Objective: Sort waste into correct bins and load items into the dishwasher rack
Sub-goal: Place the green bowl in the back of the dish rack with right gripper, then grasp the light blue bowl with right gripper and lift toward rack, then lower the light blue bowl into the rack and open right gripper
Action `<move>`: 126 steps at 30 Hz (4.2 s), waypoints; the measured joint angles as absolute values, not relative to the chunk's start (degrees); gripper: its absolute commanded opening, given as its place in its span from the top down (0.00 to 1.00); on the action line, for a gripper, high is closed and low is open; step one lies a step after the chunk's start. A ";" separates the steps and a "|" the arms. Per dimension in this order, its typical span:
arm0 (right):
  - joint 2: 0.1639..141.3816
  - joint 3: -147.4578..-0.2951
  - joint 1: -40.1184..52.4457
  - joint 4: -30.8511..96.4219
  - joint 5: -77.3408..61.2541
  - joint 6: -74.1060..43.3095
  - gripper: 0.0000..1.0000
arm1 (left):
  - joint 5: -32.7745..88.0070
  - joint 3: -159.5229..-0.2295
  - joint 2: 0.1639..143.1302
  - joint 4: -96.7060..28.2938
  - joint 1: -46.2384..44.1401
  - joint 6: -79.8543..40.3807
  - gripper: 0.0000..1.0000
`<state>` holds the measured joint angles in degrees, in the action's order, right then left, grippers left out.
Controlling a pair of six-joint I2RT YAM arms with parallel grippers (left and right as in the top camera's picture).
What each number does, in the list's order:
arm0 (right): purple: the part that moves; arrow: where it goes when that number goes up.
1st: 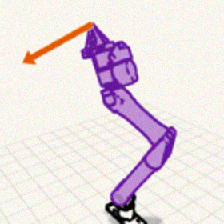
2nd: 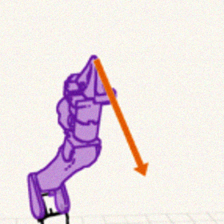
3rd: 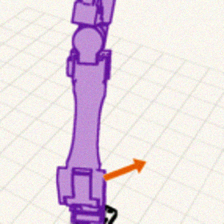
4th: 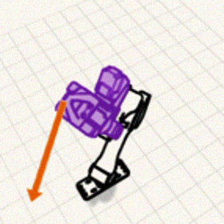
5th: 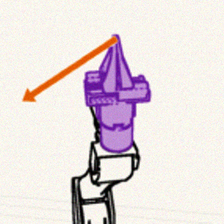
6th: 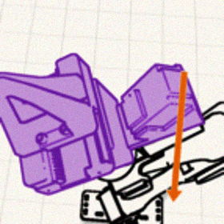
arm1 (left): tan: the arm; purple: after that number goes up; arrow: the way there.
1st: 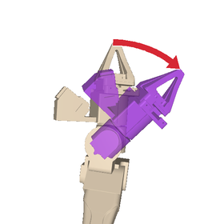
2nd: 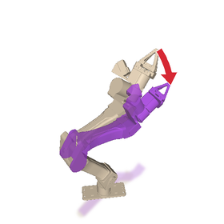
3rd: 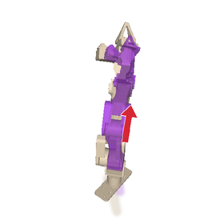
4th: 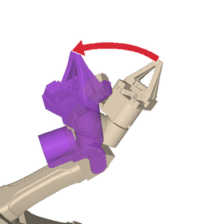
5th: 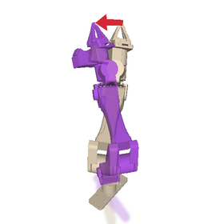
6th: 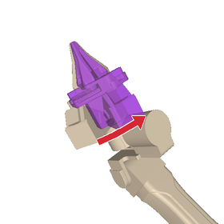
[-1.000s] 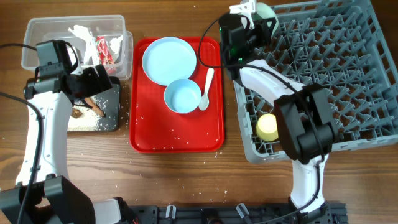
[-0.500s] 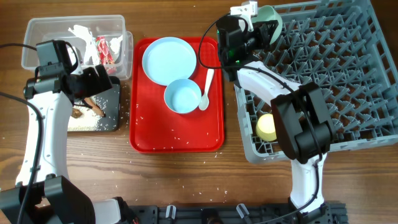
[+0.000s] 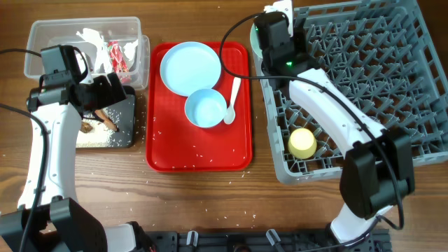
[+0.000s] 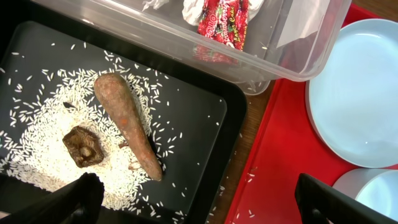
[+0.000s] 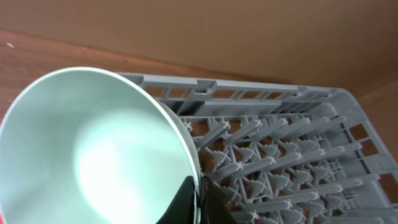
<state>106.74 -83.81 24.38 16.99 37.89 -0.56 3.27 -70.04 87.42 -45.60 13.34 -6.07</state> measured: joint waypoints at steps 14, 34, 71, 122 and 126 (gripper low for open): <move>121.45 -83.72 24.75 -14.85 69.10 52.34 0.96 | 3.27 -70.04 87.42 -45.65 13.37 -6.07 0.00; 122.17 -83.22 35.40 -41.95 74.28 69.80 0.23 | 3.29 -70.04 87.42 -45.63 13.37 -6.07 0.00; 117.60 -82.08 38.30 34.76 0.49 -34.89 0.96 | 3.27 -70.04 87.42 -45.60 13.37 -6.07 0.00; 104.20 -80.82 30.02 56.12 73.58 1.58 0.96 | 3.27 -70.04 87.42 -45.63 13.37 -6.07 0.00; 106.85 -80.82 30.89 56.71 73.41 1.58 0.96 | 3.27 -70.04 87.42 -45.63 13.37 -6.07 0.00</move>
<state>106.85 -80.82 30.89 56.71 73.41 1.58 3.27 -70.04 87.42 -45.63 13.37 -6.07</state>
